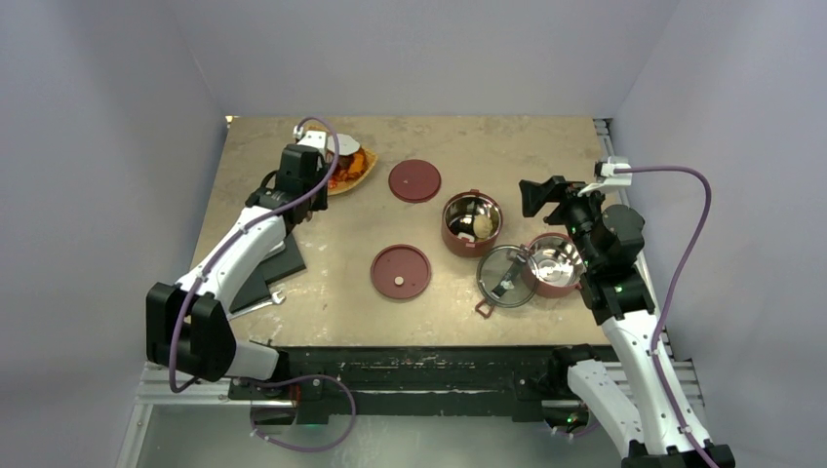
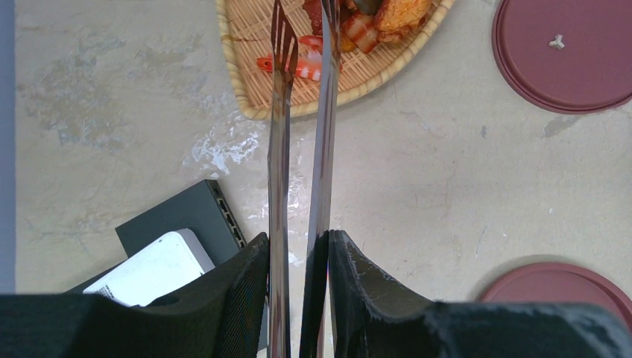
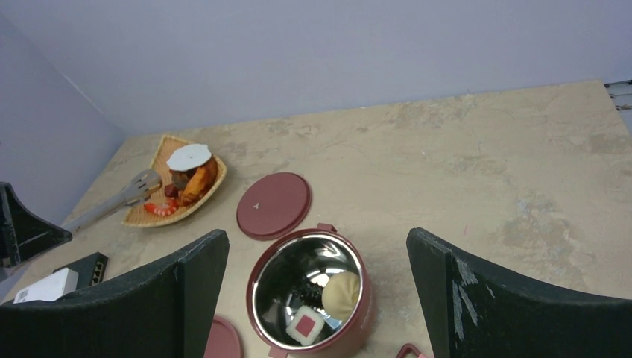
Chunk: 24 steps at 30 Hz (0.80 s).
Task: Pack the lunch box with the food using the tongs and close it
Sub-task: Pick up the fake food from the plate.
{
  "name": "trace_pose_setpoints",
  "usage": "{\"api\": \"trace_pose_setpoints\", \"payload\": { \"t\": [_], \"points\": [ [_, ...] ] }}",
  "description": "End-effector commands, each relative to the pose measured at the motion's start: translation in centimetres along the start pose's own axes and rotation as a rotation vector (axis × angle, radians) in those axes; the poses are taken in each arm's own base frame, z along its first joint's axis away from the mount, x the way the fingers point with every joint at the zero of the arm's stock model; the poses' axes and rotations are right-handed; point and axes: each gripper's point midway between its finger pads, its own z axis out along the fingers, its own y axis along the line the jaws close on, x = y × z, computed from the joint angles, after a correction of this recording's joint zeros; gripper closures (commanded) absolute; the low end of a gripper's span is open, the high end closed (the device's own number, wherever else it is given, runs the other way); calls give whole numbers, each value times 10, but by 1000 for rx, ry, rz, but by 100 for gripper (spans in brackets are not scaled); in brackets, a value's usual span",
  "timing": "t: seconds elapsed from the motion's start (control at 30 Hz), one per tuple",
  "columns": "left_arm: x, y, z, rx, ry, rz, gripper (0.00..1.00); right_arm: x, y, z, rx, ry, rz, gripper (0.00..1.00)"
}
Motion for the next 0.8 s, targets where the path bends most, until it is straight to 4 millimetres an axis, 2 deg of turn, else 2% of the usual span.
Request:
{"api": "trace_pose_setpoints", "payload": {
  "t": [0.0,0.17,0.37,0.77],
  "points": [
    [-25,8,0,-48,-55,-18,68,-12,7,-1,-28,-45,1,7],
    [-28,0,15,-18,-36,-5,68,-12,6,-1,-25,-46,1,7],
    [-31,2,30,24,-18,-50,68,-15,5,-2,-17,-54,1,7],
    [-25,-6,42,121,-5,-67,68,-12,6,0,-24,-46,3,7]
  ]
}}
